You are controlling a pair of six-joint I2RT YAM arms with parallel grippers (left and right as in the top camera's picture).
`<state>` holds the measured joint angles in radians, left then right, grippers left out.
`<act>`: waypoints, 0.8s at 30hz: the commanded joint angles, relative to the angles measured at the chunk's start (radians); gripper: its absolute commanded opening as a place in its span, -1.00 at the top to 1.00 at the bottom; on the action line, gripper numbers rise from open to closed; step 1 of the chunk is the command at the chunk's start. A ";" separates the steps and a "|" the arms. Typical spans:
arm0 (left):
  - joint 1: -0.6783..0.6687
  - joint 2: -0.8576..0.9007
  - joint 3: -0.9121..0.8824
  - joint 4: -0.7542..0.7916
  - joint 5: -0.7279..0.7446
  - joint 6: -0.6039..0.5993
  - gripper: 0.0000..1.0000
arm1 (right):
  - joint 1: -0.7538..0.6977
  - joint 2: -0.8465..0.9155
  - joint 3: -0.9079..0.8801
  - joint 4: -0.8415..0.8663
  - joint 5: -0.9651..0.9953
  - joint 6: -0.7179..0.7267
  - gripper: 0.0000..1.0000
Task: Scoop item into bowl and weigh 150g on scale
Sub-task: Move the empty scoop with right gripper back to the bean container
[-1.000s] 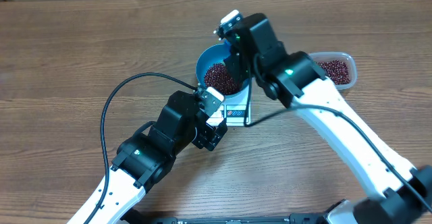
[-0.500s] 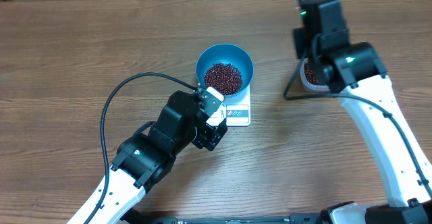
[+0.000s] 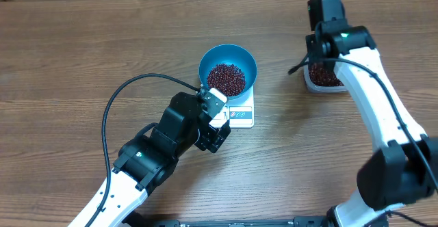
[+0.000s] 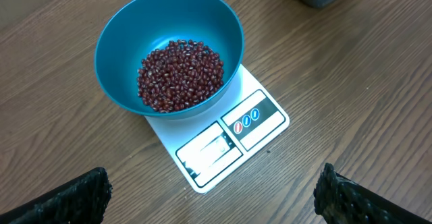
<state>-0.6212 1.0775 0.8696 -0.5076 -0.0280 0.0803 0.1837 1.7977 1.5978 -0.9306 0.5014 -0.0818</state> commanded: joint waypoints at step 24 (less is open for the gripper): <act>0.000 0.002 -0.005 0.003 -0.005 -0.006 -0.99 | -0.048 0.063 -0.029 -0.014 -0.058 0.029 0.92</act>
<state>-0.6212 1.0775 0.8700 -0.5076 -0.0280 0.0803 0.1425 1.8565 1.5761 -0.9535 0.4603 -0.0631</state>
